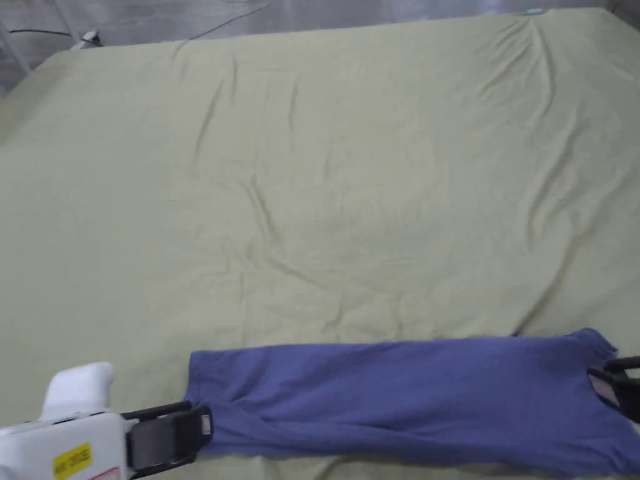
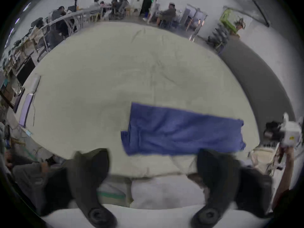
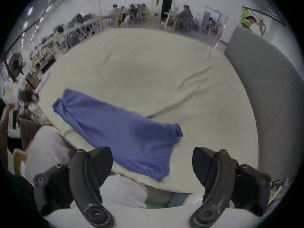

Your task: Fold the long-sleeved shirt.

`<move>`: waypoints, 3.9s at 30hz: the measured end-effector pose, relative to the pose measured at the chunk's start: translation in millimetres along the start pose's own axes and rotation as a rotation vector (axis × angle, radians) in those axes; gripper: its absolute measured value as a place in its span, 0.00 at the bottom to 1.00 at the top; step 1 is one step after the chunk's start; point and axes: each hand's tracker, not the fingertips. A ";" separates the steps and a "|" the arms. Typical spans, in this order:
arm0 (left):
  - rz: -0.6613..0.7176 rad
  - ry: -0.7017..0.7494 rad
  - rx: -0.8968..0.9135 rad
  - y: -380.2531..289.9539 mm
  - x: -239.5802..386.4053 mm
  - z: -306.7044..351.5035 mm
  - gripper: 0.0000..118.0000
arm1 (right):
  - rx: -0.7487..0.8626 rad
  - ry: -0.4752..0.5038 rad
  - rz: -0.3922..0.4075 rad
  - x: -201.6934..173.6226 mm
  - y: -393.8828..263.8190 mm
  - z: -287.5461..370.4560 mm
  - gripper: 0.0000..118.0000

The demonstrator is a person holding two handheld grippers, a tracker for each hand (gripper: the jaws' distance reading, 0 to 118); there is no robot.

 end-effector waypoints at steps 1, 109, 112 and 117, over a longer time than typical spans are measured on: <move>-0.026 0.031 -0.004 -5.9 5.1 -5.6 0.57 | 0.000 0.000 0.002 -9.5 -2.0 -0.6 0.80; 0.506 -0.459 -0.122 43.5 168.8 -190.6 0.75 | 0.176 0.387 -0.316 -29.1 -6.9 4.4 0.00; 0.441 -0.544 -0.100 52.2 180.4 -149.6 0.86 | 0.182 0.385 -0.324 -27.8 -8.5 5.5 0.00; 0.247 -0.587 0.034 65.8 165.6 -57.0 0.86 | 0.241 0.441 -0.378 -18.5 -7.9 17.6 0.00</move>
